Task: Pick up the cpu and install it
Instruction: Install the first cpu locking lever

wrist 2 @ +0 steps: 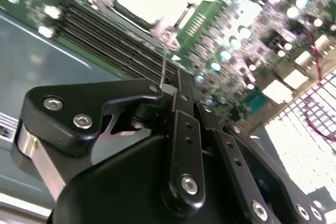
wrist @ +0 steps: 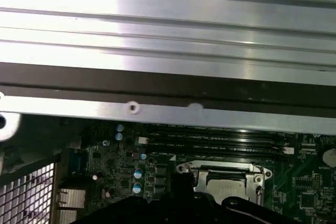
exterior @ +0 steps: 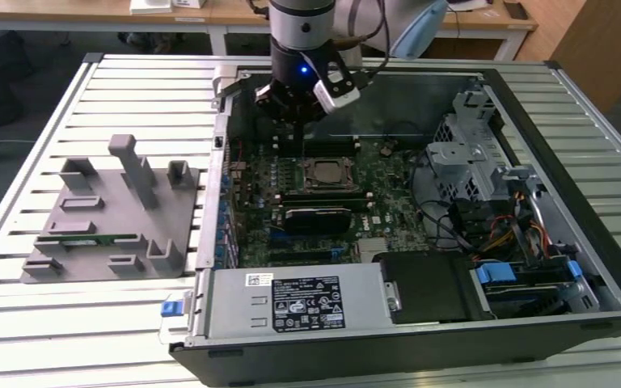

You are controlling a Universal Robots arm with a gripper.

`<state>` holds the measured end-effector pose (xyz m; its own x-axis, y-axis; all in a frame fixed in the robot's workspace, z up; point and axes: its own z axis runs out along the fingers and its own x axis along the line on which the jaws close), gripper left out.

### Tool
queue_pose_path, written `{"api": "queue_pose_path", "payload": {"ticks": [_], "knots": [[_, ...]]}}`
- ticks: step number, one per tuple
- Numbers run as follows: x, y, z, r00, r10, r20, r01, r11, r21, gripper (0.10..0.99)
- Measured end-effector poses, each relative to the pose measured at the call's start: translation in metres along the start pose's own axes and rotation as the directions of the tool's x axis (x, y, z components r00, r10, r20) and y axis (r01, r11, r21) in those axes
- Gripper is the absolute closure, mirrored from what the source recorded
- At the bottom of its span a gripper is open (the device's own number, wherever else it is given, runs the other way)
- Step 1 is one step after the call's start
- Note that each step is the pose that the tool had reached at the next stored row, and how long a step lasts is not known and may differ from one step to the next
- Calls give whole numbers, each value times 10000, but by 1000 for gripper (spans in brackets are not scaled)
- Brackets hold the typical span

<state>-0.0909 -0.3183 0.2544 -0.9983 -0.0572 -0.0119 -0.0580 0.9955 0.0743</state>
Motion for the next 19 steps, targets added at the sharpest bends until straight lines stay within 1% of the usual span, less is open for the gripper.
{"api": "queue_pose_path", "payload": {"ticks": [2,3,4,7,9,11,19], "knots": [[-86,-5,2,10000,-6,-15,6,10000,-8,980],[-118,-7,4,10000,-10,-20,10,10000,-29,980],[-135,-9,4,10000,-10,-20,10,10000,-86,980],[-149,-25,7,10000,-7,-4,6,9993,-381,980],[-152,-54,8,10000,-6,2,6,9989,-469,980],[-156,-72,10,10000,-7,4,7,9988,-490,980],[-205,-79,40,10000,-6,5,6,9988,-492,980]]}}
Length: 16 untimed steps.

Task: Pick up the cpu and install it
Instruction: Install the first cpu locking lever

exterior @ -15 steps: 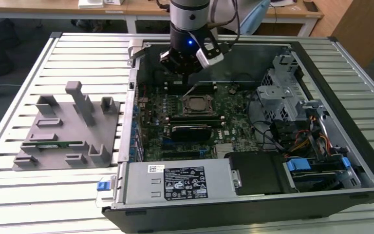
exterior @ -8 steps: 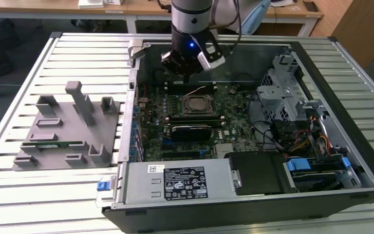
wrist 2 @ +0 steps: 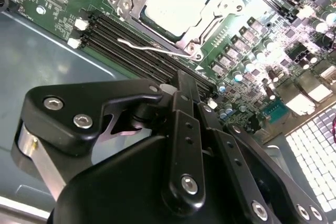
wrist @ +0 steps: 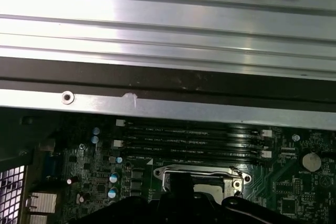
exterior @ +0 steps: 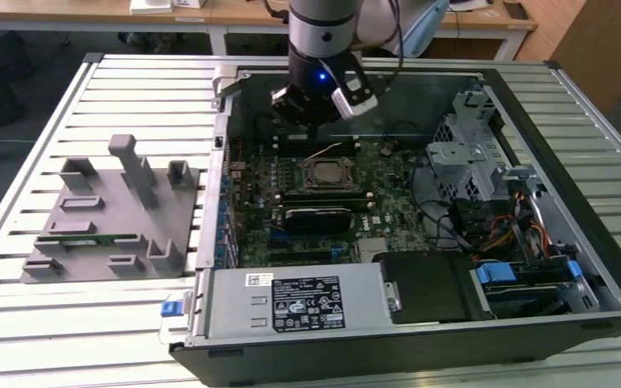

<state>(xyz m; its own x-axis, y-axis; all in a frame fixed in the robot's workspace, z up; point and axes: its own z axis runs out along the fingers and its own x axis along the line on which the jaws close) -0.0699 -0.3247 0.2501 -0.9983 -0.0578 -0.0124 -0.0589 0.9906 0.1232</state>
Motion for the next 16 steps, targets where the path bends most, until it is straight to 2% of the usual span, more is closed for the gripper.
{"api": "queue_pose_path", "payload": {"ticks": [6,16], "knots": [[-21,-4,24,10000,-1,-1,1,10000,0,980],[-100,-12,56,10000,-3,-2,3,10000,1,980]]}}
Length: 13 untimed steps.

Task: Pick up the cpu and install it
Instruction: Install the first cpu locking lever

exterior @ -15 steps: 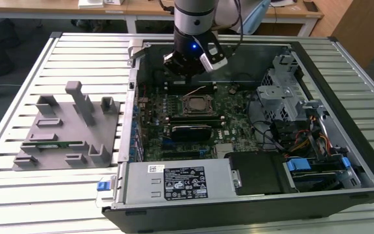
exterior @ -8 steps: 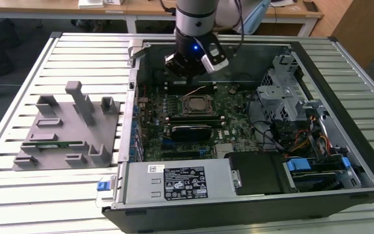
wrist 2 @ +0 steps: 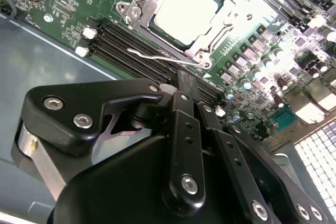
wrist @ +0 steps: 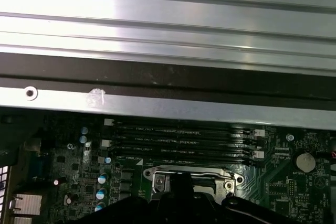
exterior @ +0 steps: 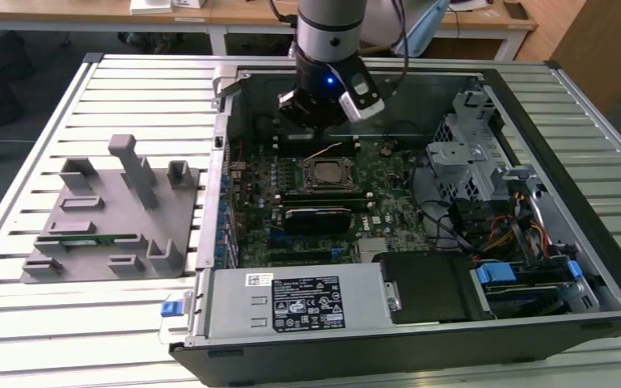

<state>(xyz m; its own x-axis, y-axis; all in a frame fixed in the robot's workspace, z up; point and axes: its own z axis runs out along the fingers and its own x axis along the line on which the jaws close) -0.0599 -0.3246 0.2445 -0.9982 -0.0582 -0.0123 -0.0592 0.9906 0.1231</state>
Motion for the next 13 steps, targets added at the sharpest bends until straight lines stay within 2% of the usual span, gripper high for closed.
{"api": "queue_pose_path", "payload": {"ticks": [13], "knots": [[-44,-4,19,10000,-10,0,10,10000,-1,980]]}}
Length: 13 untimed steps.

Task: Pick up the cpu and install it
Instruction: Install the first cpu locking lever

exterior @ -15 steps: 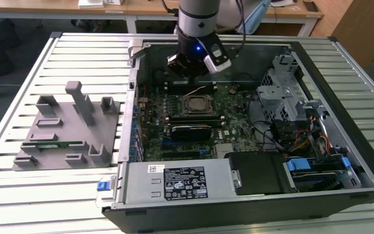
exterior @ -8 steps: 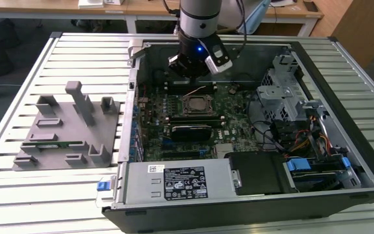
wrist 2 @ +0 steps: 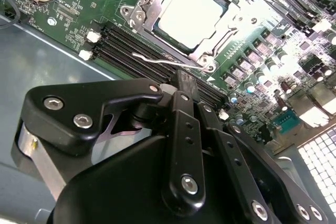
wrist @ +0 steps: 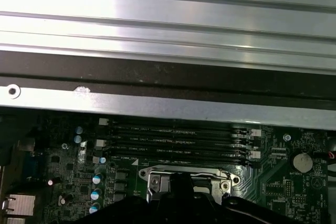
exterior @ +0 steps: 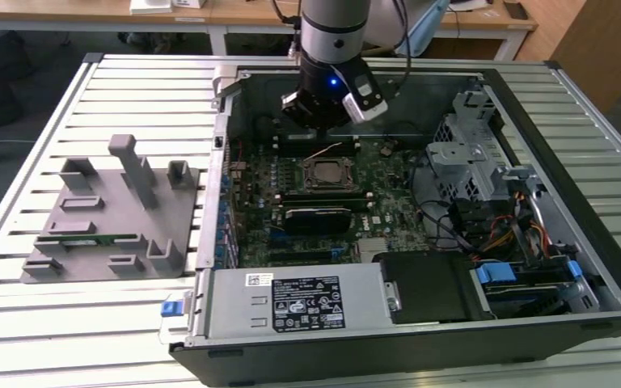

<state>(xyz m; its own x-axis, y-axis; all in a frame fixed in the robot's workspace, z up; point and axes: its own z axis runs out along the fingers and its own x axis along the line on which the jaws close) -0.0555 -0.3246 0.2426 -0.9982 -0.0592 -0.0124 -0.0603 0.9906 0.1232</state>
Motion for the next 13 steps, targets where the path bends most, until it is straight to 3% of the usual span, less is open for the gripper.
{"api": "queue_pose_path", "payload": {"ticks": [13], "knots": [[-43,-2,15,10000,-29,-5,29,10000,1,980]]}}
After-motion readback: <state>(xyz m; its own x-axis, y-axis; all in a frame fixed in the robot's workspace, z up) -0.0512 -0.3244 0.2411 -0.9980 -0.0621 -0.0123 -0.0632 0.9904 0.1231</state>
